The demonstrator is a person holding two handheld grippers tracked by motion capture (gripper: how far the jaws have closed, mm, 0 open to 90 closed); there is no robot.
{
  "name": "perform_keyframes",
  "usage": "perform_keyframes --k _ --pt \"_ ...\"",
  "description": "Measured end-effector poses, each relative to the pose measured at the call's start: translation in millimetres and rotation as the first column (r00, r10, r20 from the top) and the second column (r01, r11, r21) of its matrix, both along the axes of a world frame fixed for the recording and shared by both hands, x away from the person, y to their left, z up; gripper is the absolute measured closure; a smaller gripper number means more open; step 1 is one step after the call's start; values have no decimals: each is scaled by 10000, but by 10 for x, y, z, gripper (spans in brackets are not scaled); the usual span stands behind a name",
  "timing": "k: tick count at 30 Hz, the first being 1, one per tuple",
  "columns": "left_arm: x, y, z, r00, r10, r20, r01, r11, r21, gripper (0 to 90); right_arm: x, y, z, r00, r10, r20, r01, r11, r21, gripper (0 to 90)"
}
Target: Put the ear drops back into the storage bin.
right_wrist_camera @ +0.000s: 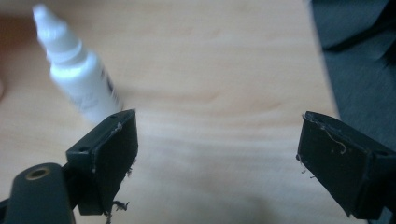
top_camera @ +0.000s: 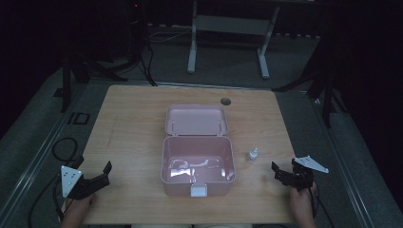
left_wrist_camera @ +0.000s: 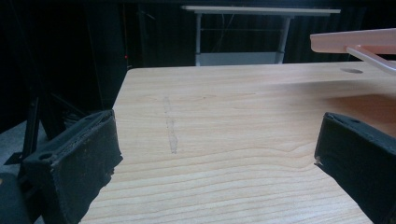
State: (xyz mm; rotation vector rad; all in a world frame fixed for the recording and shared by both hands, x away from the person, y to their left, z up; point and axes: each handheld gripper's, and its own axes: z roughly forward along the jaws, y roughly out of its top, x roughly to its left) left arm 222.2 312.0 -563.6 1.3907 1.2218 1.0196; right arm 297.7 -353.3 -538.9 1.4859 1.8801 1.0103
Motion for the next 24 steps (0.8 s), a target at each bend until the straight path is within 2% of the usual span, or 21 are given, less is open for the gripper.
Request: perform_keyframes --k 1,2,3,5,9,12,13,15,16,17,19,20,21,22,24 --pt "0 0 0 10000 1 -5 -1 10000 10 4 26 13 18 9981 146 -591 -155 9998 -146 120" --pt "1 0 0 10000 -4 -8 4 10000 9 4 36 22 30 9965 160 -826 -190 9992 -354 120" --pt "1 0 0 10000 -4 -8 4 10000 9 4 36 22 30 9965 160 -826 -190 9992 -354 120" --pt "-1 -2 0 10000 -14 2 14 10000 21 4 59 44 76 9908 411 -1286 -497 9967 -643 120" --pt "-1 -1 0 10000 -23 11 23 10000 23 4 91 64 127 9784 690 -1949 -825 9947 -617 120" --pt "-2 -2 0 10000 -31 15 31 10000 27 4 111 112 157 9607 879 -2632 -1172 9883 -976 120" --pt "-2 -2 0 10000 -31 15 31 10000 27 4 119 136 165 9505 918 -2969 -1321 9841 -1187 120" --pt "-2 -1 0 10000 -34 14 34 10000 23 4 115 165 193 9439 935 -3168 -1437 9798 -1390 120" --pt "-2 -1 0 10000 -39 15 39 10000 12 4 121 177 206 9356 1004 -3384 -1584 9762 -1483 120" --pt "-2 -1 0 10000 -39 15 39 10000 12 4 121 177 206 9356 1004 -3384 -1584 9762 -1483 120" --pt "-1 0 0 10000 -45 16 45 10000 13 4 144 181 255 9031 1113 -4148 -1783 9758 -1264 120" --pt "-2 0 -1 10000 -50 20 50 10000 7 4 150 180 263 8949 1163 -4309 -1876 9740 -1268 120" --pt "-2 0 -1 10000 -50 20 50 10000 7 4 150 180 263 8949 1163 -4309 -1876 9740 -1268 120" --pt "-2 0 -1 10000 -52 21 52 10000 4 4 157 193 278 8736 1213 -4712 -2064 9694 -1332 120" --pt "-2 1 0 10000 -53 16 53 10000 1 4 163 204 285 8508 1289 -5094 -2303 9629 -1410 120"
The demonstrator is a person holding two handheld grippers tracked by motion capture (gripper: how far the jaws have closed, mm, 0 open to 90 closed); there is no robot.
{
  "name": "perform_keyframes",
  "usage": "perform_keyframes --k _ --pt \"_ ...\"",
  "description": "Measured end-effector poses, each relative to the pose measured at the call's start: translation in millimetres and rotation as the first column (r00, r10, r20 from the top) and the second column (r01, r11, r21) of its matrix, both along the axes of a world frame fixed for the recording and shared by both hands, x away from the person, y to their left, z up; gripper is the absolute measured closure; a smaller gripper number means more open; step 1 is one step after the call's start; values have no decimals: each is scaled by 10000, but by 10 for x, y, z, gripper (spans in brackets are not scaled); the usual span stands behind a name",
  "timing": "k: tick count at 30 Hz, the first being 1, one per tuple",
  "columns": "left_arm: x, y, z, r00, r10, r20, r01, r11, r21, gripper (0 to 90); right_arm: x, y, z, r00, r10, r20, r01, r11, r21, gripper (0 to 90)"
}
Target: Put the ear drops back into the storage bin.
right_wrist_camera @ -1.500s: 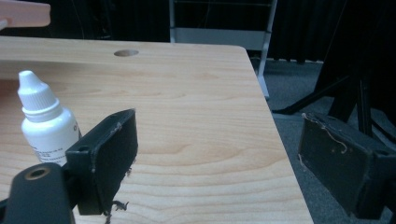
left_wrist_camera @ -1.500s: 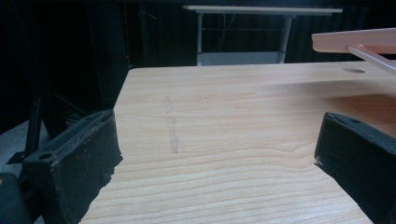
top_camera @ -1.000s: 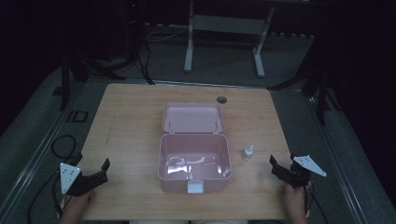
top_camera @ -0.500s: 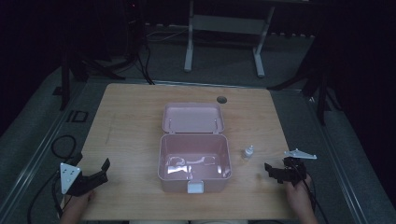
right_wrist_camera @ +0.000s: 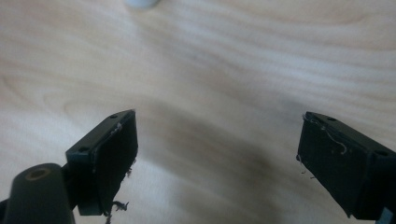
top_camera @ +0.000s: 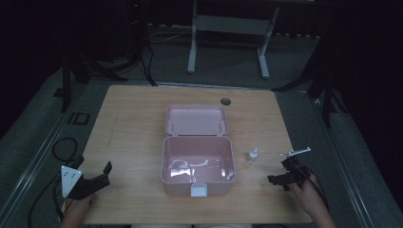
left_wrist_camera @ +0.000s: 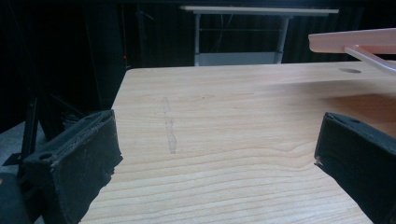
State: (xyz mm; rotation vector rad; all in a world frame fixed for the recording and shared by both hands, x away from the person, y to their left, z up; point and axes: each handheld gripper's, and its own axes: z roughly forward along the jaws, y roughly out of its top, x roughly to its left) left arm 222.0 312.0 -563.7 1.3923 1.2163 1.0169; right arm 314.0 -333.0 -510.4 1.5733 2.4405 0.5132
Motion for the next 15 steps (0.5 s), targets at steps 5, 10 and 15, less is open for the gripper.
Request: perform_keyframes --k 5,10,15 --pt "1 0 0 10000 3 -10 -3 10000 -5 4 26 21 15 9922 531 -1129 -548 9984 -118 120" --pt "1 2 0 10000 2 -9 -2 10000 -15 4 38 45 28 9754 1151 -1879 -1279 9901 -575 137" --pt "1 2 0 10000 0 -6 0 10000 -17 4 14 102 12 9418 1713 -2893 -2153 9682 -1276 137"
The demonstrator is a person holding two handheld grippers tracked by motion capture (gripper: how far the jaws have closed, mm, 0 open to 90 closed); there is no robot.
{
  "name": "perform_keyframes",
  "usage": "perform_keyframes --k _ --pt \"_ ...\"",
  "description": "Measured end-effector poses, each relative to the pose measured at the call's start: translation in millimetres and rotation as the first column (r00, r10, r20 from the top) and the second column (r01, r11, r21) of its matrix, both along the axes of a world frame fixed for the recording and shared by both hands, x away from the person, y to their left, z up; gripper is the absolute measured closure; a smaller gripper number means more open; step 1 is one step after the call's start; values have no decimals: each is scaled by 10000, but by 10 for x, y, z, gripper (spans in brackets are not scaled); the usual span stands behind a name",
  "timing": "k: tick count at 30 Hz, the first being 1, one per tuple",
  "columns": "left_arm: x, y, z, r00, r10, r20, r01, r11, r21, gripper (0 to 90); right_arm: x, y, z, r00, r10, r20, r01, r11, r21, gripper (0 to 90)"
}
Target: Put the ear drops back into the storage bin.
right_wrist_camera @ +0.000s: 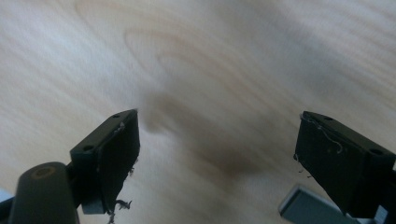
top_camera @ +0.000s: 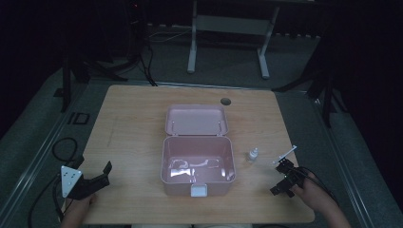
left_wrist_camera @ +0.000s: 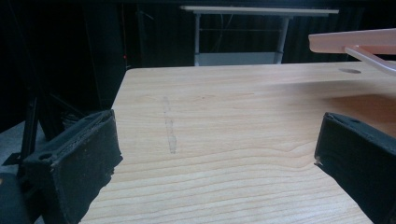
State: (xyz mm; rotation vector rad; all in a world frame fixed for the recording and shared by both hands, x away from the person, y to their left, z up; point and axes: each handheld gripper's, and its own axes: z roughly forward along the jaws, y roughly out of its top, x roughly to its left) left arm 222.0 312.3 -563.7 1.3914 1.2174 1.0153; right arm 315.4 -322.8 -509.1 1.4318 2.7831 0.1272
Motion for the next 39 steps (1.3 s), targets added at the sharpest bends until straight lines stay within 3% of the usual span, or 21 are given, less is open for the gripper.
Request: perform_keyframes --k 5,9,18,21,24,39 --pt "-1 -2 0 10000 16 9 -16 10000 14 4 -3 29 -22 9962 105 -867 -129 9995 -274 138" --pt "-1 -3 0 10000 23 18 -23 10000 26 4 22 57 2 9944 141 -1049 -196 9985 -511 137" --pt "-1 -2 0 10000 28 7 -28 10000 16 4 99 70 61 9964 12 -845 -34 9997 -258 128" --pt "0 -2 0 10000 27 3 -27 10000 6 4 119 64 77 9973 43 -737 -68 9994 -344 128" --pt "0 -1 0 10000 28 -6 -28 10000 0 4 144 72 82 9957 473 -799 -529 9962 -693 137" --pt "1 -1 0 10000 22 -12 -22 10000 4 4 353 102 170 9991 189 -390 -205 9990 -390 127"
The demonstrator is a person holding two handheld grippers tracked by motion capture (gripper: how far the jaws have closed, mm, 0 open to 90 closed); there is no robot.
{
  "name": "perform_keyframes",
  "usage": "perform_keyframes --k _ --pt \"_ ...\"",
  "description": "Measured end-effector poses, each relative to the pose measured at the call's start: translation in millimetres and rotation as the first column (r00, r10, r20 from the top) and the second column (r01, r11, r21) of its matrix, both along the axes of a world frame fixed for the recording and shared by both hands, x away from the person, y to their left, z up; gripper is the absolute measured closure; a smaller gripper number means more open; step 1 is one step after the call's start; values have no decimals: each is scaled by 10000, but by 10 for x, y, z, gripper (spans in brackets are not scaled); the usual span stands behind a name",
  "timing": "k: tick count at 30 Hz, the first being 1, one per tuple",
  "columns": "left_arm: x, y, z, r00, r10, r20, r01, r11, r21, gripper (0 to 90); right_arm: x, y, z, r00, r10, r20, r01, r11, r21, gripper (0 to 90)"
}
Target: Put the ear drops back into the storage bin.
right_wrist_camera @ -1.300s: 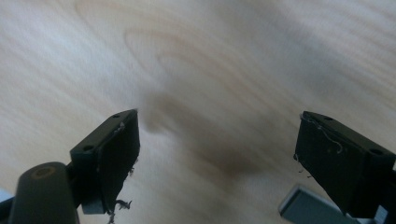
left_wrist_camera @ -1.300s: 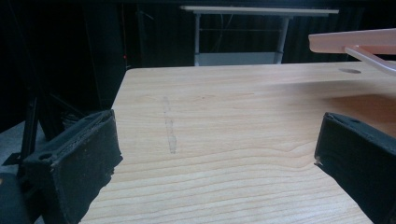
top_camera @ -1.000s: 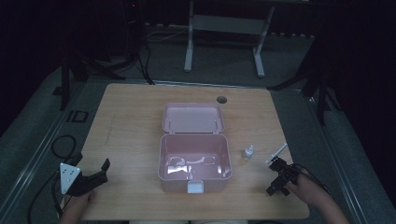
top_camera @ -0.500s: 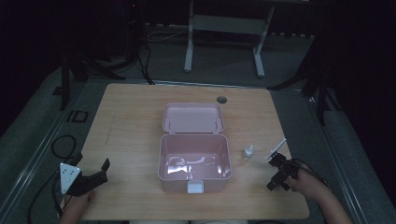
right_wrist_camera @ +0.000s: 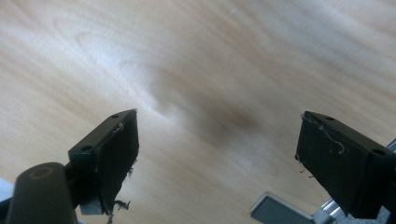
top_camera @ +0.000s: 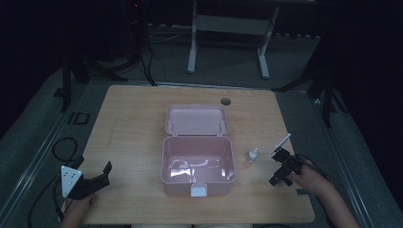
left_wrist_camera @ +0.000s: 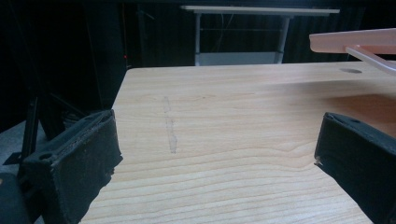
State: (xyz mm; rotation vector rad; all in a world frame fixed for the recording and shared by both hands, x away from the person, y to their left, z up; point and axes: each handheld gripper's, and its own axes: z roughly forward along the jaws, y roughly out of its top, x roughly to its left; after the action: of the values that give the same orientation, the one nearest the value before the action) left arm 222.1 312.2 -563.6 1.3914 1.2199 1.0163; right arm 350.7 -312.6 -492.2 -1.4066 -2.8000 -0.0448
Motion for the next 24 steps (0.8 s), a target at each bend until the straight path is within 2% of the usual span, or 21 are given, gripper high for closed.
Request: perform_keyframes --k 2,8,12,18,24 --pt "0 1 0 10000 -2 -8 2 10000 -2 4 43 3 19 10000 -31 -10 31 10000 91 126" --pt "1 2 0 10000 -5 -11 5 10000 -5 4 142 84 49 9996 278 27 -277 9995 -175 119" --pt "1 1 0 10000 -3 -12 3 10000 4 4 191 154 64 9992 408 9 -408 9991 -127 119" --pt "1 0 0 10000 -16 0 16 10000 3 4 307 252 78 9997 222 135 -220 9997 -144 119" --pt "0 1 0 10000 -27 10 27 10000 8 4 396 403 69 9992 377 112 -376 9993 -78 135"
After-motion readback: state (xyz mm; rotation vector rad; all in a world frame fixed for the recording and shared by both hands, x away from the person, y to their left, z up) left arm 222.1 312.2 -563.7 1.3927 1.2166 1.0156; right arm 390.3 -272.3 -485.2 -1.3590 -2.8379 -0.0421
